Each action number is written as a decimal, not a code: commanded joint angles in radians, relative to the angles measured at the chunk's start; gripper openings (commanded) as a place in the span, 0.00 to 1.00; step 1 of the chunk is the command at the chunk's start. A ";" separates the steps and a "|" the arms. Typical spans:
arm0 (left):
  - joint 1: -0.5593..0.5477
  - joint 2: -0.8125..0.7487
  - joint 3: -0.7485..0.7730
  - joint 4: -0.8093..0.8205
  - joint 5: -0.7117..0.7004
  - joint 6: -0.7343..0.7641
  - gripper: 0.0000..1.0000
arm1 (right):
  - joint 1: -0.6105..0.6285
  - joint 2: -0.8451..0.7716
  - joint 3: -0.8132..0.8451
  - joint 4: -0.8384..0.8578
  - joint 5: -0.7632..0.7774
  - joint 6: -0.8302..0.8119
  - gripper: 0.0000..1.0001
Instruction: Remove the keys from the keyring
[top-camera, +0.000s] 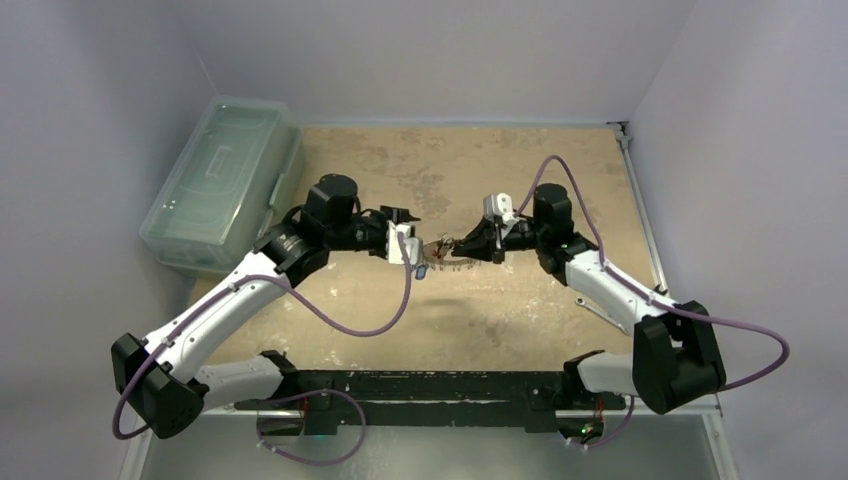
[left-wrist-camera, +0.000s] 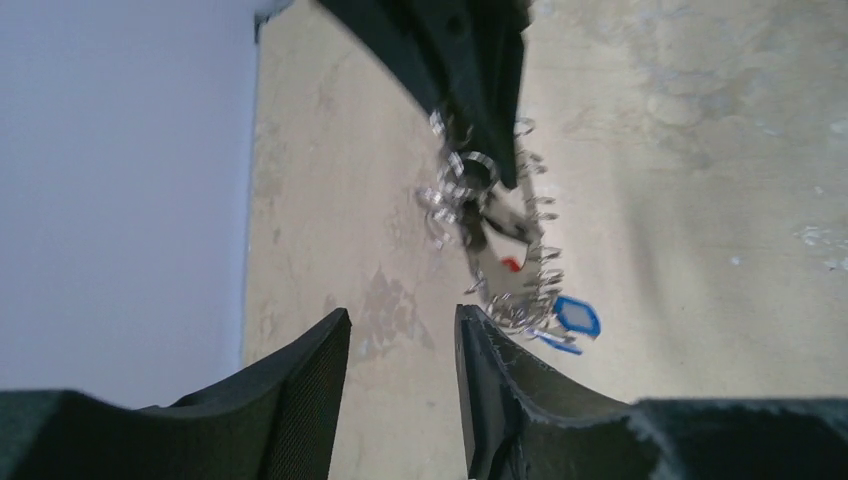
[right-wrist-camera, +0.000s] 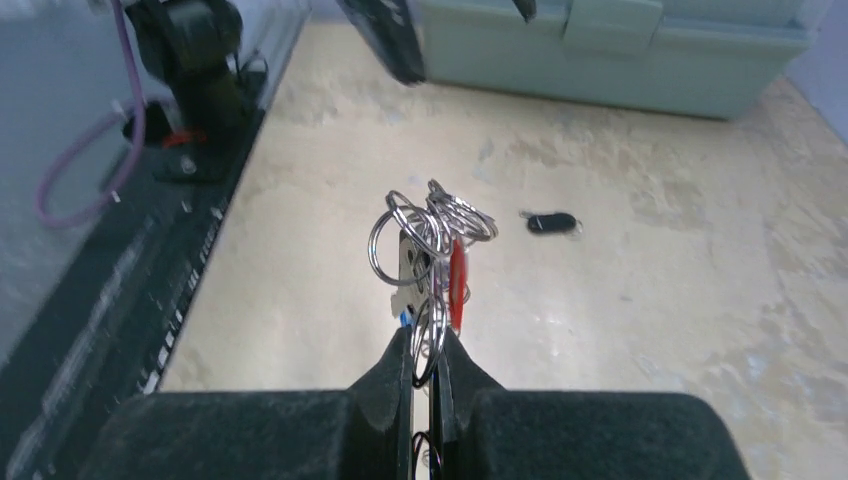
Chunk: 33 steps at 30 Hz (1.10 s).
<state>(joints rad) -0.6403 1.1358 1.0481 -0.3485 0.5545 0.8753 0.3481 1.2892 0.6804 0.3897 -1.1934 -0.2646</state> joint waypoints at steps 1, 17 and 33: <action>-0.093 0.043 0.111 -0.211 0.117 0.214 0.44 | 0.024 -0.022 0.150 -0.548 0.019 -0.504 0.00; -0.194 0.255 0.246 -0.372 0.100 0.293 0.62 | 0.054 -0.030 0.208 -0.784 0.037 -0.703 0.00; -0.169 0.198 0.223 -0.544 0.006 0.343 0.25 | 0.058 -0.030 0.222 -0.775 0.046 -0.675 0.00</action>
<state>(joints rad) -0.8177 1.4223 1.2861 -0.8227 0.5522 1.1725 0.4076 1.2865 0.8524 -0.4328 -1.1389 -0.9535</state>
